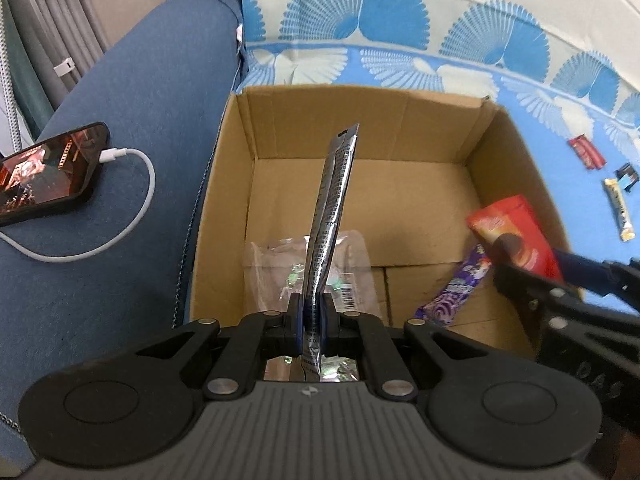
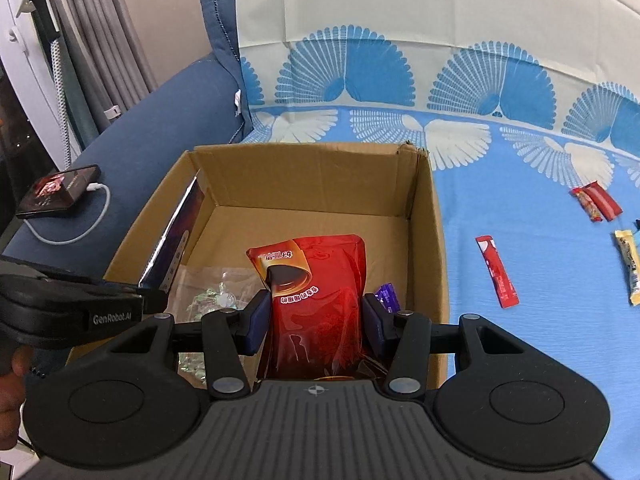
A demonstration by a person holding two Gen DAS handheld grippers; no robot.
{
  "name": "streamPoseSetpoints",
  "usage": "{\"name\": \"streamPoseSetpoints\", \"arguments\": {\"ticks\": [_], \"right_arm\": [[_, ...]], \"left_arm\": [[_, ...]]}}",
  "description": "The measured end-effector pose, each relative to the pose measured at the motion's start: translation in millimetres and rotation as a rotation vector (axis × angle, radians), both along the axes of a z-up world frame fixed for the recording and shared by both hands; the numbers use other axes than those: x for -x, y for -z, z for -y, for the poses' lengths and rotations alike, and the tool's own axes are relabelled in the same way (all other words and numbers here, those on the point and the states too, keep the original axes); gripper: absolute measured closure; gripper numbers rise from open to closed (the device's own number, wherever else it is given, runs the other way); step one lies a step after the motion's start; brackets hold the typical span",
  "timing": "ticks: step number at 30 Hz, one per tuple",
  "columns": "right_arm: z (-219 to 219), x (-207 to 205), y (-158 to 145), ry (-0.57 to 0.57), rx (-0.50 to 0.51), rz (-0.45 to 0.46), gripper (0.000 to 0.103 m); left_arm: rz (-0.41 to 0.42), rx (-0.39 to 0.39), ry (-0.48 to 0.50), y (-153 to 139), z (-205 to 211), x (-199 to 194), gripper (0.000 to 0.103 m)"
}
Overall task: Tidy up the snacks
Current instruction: 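Open both tools to drop the stick pack and red pouch into the box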
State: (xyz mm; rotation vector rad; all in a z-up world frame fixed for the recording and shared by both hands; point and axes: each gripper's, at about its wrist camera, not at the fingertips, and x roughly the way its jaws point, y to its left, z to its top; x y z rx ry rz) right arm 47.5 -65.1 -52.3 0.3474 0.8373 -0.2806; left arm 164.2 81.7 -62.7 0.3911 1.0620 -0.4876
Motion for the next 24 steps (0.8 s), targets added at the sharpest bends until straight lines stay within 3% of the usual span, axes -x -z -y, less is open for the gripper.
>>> {"name": "streamPoseSetpoints", "arguments": {"ticks": [1, 2, 3, 5, 7, 15, 24], "right_arm": [[1.5, -1.4, 1.3, 0.005, -0.009, 0.004, 0.044], [2.8, -1.5, 1.5, 0.008, -0.022, 0.011, 0.04], [5.1, -1.8, 1.2, 0.018, -0.035, 0.016, 0.031], [9.1, -0.8, -1.9, 0.029, -0.054, 0.037, 0.028], [9.2, 2.0, -7.2, 0.032, -0.042, 0.046, 0.023], [-9.7, 47.3, -24.1, 0.019, -0.039, 0.012, 0.016], [-64.1, 122.5, -63.1, 0.026, 0.09, 0.069, 0.011]], "left_arm": [[0.001, -0.006, -0.001, 0.9, -0.2, -1.3, 0.092], [0.007, -0.011, -0.007, 1.3, -0.6, -1.7, 0.077], [0.018, -0.016, -0.013, 0.0, -1.5, -1.3, 0.038], [0.062, -0.012, -0.03, -6.9, -4.2, 2.7, 0.001], [0.124, 0.008, -0.032, -16.5, -10.5, 14.1, 0.0], [0.065, -0.02, -0.043, -30.6, -36.2, 69.0, 0.0], [0.128, 0.018, -0.112, -62.5, -76.5, 139.9, 0.0]]}}
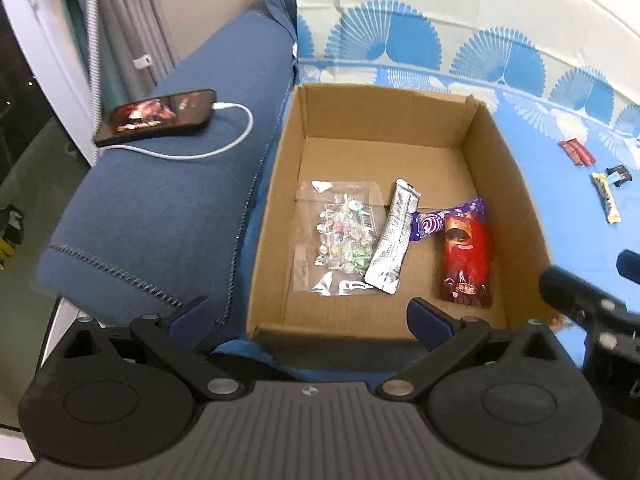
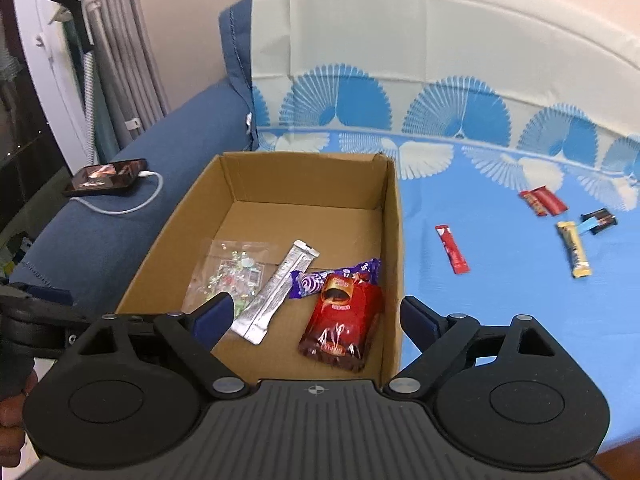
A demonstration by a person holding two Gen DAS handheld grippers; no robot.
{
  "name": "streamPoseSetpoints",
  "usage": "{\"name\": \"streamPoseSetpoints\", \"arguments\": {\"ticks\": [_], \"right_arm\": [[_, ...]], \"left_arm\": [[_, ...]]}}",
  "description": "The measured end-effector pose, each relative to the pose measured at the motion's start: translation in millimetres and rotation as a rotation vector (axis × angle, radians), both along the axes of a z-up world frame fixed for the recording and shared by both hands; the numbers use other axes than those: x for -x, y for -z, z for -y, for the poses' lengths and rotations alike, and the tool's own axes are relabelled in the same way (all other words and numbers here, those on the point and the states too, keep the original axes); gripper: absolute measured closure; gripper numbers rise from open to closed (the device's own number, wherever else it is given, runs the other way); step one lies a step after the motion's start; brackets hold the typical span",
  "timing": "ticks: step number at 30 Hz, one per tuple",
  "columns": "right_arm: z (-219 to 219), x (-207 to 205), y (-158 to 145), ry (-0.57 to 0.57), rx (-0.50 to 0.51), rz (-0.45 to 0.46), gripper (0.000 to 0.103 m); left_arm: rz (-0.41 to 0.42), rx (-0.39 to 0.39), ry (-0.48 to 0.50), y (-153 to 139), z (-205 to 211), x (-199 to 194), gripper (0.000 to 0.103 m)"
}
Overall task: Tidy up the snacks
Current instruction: 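Open both tools to drop the stick pack and red pouch into the box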
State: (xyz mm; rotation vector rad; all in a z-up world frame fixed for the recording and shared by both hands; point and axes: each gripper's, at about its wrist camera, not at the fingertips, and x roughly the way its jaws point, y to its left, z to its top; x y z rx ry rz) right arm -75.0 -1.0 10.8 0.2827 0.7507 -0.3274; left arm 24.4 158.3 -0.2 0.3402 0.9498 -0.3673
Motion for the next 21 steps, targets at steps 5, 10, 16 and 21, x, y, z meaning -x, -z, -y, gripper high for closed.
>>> {"name": "streamPoseSetpoints", "arguments": {"ticks": [5, 10, 16, 21], "right_arm": [[-21.6, 33.9, -15.2, -0.014, 0.036, 0.028, 0.01], [-31.8, 61.9, -32.8, 0.005, 0.073, 0.084, 0.009], [-41.5, 89.9, -46.1, 0.011, 0.094, 0.131, 0.007], [-50.7, 105.9, -53.3, 0.01, 0.113, 0.148, 0.005]], "left_arm": [[0.045, 0.029, -0.004, -15.3, -10.4, 30.1, 0.0], [0.095, 0.052, 0.018, -31.2, -18.3, 59.7, 0.0], [0.155, 0.069, 0.033, -46.5, -25.3, 87.1, 0.0], [0.182, 0.082, 0.038, -55.2, -31.6, 102.6, 0.0]]}}
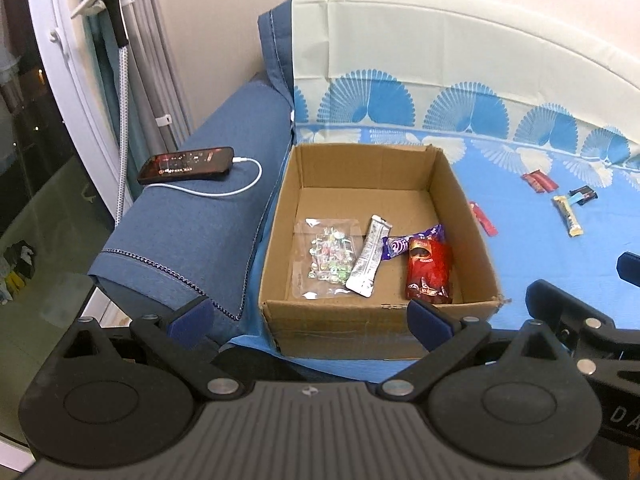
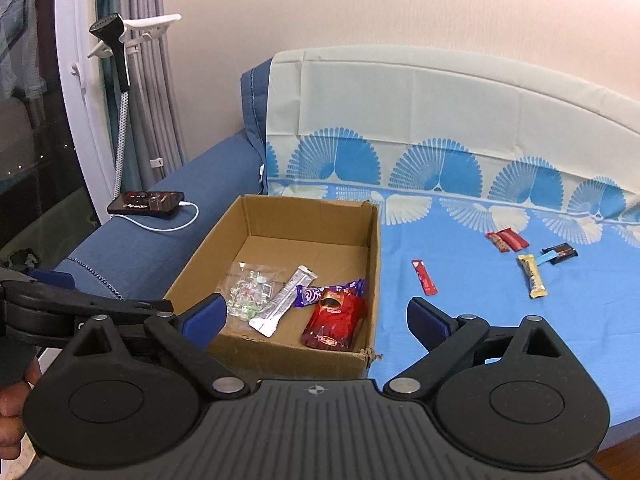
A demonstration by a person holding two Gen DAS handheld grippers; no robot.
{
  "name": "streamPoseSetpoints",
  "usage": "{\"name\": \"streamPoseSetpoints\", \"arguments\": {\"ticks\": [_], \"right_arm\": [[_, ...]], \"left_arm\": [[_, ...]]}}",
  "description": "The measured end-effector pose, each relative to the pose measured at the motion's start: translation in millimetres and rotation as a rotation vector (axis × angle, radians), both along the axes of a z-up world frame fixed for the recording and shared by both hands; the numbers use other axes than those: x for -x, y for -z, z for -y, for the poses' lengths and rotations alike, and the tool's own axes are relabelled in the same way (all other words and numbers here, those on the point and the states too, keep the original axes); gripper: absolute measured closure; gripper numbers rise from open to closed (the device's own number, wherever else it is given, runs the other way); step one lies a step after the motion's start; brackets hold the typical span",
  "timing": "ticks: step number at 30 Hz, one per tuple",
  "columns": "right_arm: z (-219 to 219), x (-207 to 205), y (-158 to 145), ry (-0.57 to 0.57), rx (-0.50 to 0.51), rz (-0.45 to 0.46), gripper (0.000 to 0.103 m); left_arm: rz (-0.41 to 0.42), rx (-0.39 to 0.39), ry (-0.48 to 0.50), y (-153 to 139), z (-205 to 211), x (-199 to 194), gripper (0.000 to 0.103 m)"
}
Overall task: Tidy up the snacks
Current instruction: 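Open both tools to drop the stick pack and red pouch into the box, then move both tools from the box toward the remaining snacks on the bed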
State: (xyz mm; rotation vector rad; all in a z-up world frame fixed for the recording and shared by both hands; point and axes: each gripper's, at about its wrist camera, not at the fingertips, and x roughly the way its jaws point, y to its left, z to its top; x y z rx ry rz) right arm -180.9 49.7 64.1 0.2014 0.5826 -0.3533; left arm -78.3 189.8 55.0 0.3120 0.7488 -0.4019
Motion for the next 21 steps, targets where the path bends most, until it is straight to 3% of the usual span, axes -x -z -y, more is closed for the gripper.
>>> {"name": "streamPoseSetpoints", "arguments": {"ticks": [21], "right_arm": [[-8.0, 30.4, -7.3, 0.025, 0.009, 0.039, 0.004]], "left_arm": [[0.046, 0.007, 0.008, -9.2, -7.7, 21.0, 0.0]]}}
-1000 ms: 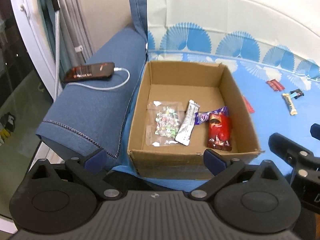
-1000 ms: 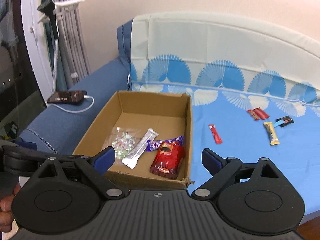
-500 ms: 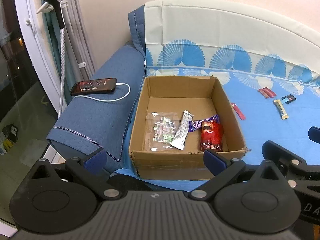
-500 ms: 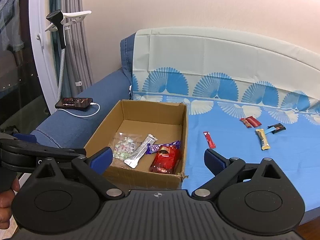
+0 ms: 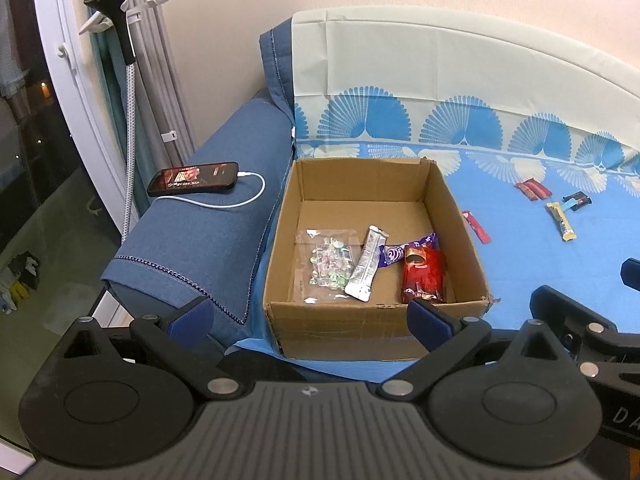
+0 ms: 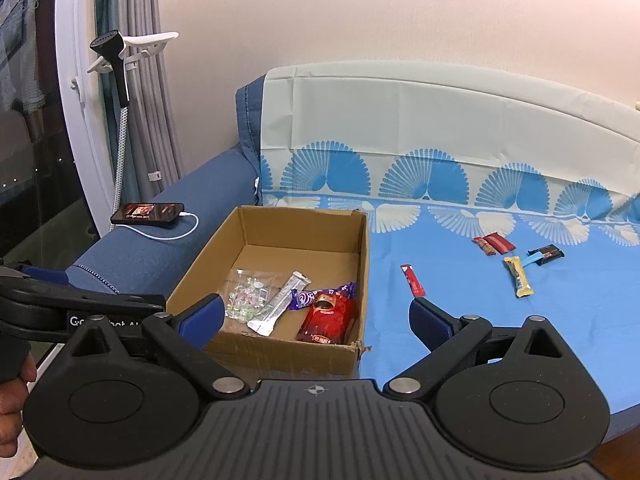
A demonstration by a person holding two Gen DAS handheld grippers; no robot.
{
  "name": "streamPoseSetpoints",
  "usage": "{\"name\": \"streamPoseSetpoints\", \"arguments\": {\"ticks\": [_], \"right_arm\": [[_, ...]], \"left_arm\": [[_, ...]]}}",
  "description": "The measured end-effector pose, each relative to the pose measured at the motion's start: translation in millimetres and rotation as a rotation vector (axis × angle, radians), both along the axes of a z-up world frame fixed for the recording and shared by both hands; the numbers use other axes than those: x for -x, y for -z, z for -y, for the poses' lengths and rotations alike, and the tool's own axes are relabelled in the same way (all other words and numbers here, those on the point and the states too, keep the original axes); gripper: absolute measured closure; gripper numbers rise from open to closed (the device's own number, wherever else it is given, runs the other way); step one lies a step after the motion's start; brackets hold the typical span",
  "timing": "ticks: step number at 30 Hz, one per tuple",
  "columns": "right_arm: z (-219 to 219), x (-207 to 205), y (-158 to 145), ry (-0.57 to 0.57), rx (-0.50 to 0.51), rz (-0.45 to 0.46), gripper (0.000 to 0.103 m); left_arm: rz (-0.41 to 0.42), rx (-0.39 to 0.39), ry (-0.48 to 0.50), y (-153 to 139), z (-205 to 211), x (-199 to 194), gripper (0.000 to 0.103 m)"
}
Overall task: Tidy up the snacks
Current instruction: 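Move both tools from the box toward the remaining snacks on the bed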
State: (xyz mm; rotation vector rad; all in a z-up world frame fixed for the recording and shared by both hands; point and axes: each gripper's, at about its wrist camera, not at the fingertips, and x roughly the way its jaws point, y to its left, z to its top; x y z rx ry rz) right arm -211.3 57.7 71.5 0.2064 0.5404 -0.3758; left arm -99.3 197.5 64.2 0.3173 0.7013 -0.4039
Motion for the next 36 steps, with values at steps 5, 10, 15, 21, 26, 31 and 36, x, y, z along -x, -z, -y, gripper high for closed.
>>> {"name": "streamPoseSetpoints", "arguments": {"ticks": [5, 10, 15, 21, 26, 31, 36], "right_arm": [[1.2, -2.1, 2.0, -0.007, -0.01, -0.007, 0.004], [7.8, -6.0, 6.5, -0.016, -0.028, -0.021, 0.003], [19.1, -10.4, 15.8, -0.009, -0.062, -0.033, 0.003], [53.2, -11.6, 29.8, 0.061, -0.106, -0.037, 0.003], [112.8, 1.8, 48.6, 0.21, -0.146, -0.044, 0.003], [197.1, 24.8, 76.8, 0.413, -0.211, -0.061, 0.003], [279.3, 38.2, 107.1, 0.572, -0.261, -0.064, 0.003]], "left_arm": [[0.001, -0.019, 0.0, 2.4, 2.2, -1.7, 0.0], [-0.015, -0.037, -0.004, 7.1, 7.9, -6.7, 0.0], [-0.038, -0.071, 0.003, 13.5, 22.2, -13.9, 0.0], [-0.064, -0.12, 0.049, 20.7, 61.8, -28.2, 0.0], [-0.088, -0.167, 0.119, 27.1, 118.5, -45.0, 0.0], [-0.142, -0.206, 0.199, 41.9, 195.5, -64.7, 0.0], [-0.223, -0.226, 0.253, 68.1, 288.9, -93.5, 0.0]]}}
